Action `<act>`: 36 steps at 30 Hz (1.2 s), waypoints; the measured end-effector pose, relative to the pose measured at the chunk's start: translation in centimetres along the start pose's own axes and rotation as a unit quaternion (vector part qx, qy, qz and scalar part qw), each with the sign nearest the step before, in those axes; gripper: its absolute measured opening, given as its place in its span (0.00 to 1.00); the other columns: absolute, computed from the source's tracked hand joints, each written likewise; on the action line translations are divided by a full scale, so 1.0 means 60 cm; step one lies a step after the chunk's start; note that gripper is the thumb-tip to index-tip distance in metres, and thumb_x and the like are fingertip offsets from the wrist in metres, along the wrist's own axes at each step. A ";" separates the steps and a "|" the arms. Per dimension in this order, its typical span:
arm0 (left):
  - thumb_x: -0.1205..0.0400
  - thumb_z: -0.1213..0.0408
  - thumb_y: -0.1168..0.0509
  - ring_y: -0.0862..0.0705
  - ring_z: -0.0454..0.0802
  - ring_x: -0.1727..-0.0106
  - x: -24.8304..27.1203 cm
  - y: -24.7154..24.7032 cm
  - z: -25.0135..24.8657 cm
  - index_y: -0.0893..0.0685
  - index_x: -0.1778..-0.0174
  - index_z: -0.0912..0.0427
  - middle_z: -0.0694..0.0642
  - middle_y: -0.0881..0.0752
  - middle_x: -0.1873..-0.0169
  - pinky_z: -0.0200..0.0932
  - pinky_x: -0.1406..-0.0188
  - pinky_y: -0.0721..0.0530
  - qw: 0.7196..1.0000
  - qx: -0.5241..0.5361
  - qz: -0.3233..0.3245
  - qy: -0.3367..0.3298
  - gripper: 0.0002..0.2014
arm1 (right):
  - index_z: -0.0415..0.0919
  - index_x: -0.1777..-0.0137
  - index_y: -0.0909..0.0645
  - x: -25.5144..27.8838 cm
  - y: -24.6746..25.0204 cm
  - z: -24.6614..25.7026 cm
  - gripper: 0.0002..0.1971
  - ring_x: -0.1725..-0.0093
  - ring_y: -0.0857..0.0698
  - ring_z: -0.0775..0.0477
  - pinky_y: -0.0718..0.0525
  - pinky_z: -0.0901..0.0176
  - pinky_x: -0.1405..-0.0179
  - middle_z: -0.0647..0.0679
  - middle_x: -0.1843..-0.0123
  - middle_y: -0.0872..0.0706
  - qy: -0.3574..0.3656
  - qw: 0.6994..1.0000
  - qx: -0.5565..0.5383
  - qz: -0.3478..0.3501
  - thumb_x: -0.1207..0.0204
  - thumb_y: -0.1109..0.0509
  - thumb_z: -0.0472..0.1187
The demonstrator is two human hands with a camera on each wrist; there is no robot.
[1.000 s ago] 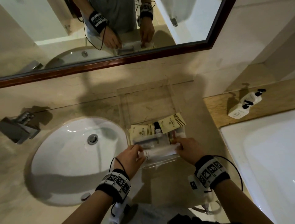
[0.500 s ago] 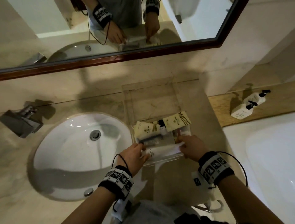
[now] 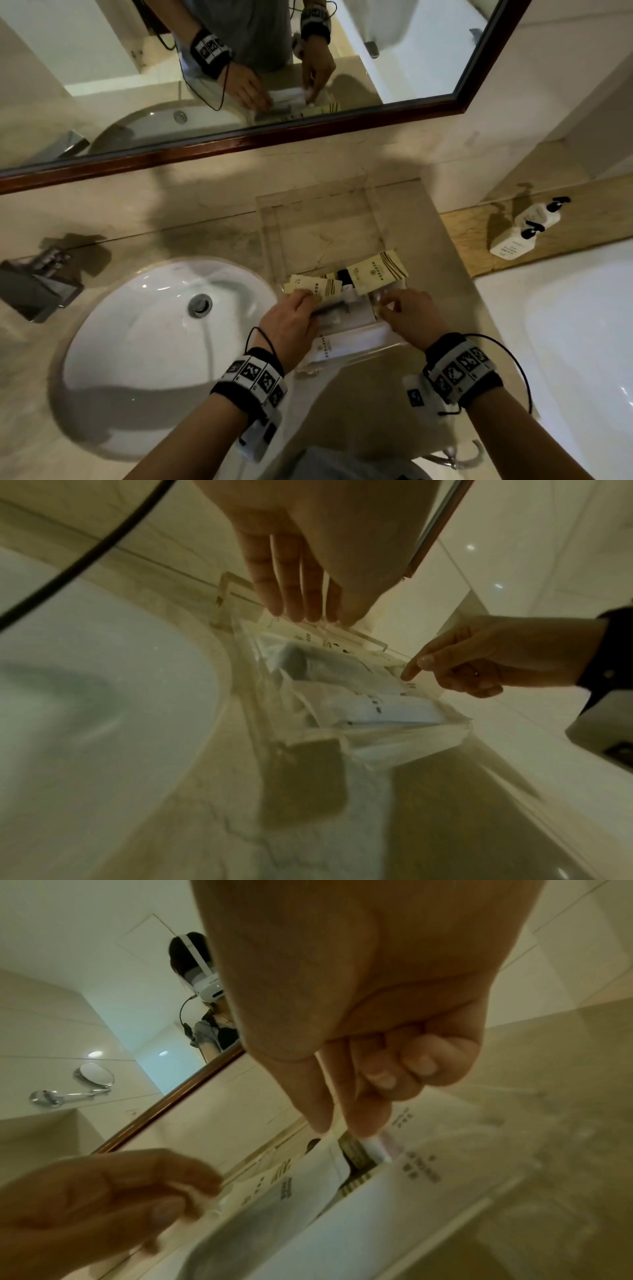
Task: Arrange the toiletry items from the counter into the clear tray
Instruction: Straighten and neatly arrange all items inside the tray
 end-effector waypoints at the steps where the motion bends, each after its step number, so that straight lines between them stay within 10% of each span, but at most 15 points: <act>1: 0.18 0.52 0.48 0.18 0.55 0.36 -0.012 -0.001 -0.003 0.23 0.29 0.56 0.56 0.21 0.31 0.50 0.37 0.17 0.999 -0.011 0.034 -0.016 0.23 | 0.46 0.50 0.12 -0.005 -0.005 0.002 0.09 0.60 0.15 0.48 0.14 0.53 0.54 0.52 0.64 0.17 -0.015 1.000 -0.015 -0.003 0.25 0.30 0.46; 7: 0.25 0.39 0.71 0.51 0.52 0.14 -0.036 -0.019 0.003 0.52 0.15 0.51 0.52 0.50 0.15 0.55 0.16 0.48 0.973 -0.103 0.204 -0.025 0.40 | 0.44 0.58 0.14 -0.029 -0.044 0.005 0.06 0.61 0.13 0.44 0.11 0.47 0.57 0.45 0.63 0.12 -0.069 0.995 -0.078 0.004 0.27 0.29 0.46; 16: 0.16 0.40 0.59 0.54 0.56 0.14 -0.016 -0.014 -0.001 0.52 0.15 0.59 0.60 0.55 0.15 0.54 0.15 0.51 0.974 -0.104 0.196 0.039 0.36 | 0.41 0.66 0.17 -0.022 -0.046 -0.013 0.07 0.60 0.15 0.44 0.15 0.52 0.58 0.43 0.62 0.14 -0.067 0.994 -0.088 0.019 0.28 0.28 0.39; 23: 0.15 0.44 0.53 0.49 0.57 0.15 -0.059 -0.027 -0.015 0.43 0.17 0.50 0.58 0.50 0.15 0.54 0.16 0.48 0.972 -0.083 0.205 -0.075 0.30 | 0.51 0.70 0.26 -0.015 -0.042 -0.014 0.13 0.61 0.20 0.49 0.29 0.65 0.68 0.49 0.63 0.19 -0.043 0.997 -0.057 0.017 0.27 0.28 0.42; 28: 0.23 0.38 0.68 0.47 0.58 0.16 -0.060 -0.025 -0.004 0.41 0.18 0.52 0.61 0.49 0.16 0.52 0.17 0.48 0.975 -0.075 0.205 -0.046 0.40 | 0.43 0.62 0.18 -0.013 -0.046 -0.011 0.06 0.59 0.17 0.48 0.18 0.55 0.57 0.45 0.60 0.15 -0.034 0.999 -0.035 0.018 0.26 0.31 0.43; 36: 0.20 0.43 0.60 0.35 0.57 0.20 -0.078 -0.022 -0.025 0.32 0.22 0.53 0.59 0.37 0.19 0.52 0.22 0.34 0.984 -0.026 0.163 -0.063 0.33 | 0.45 0.53 0.16 -0.034 0.025 -0.033 0.05 0.67 0.19 0.50 0.24 0.65 0.68 0.51 0.66 0.17 -0.013 0.988 -0.064 -0.139 0.26 0.30 0.37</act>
Point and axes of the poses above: each hand's wrist, its own x-axis away from the middle knuckle, its own y-axis out of the back of the hand, z = x × y, the point moved 2 cm from there along -x, towards the middle knuckle
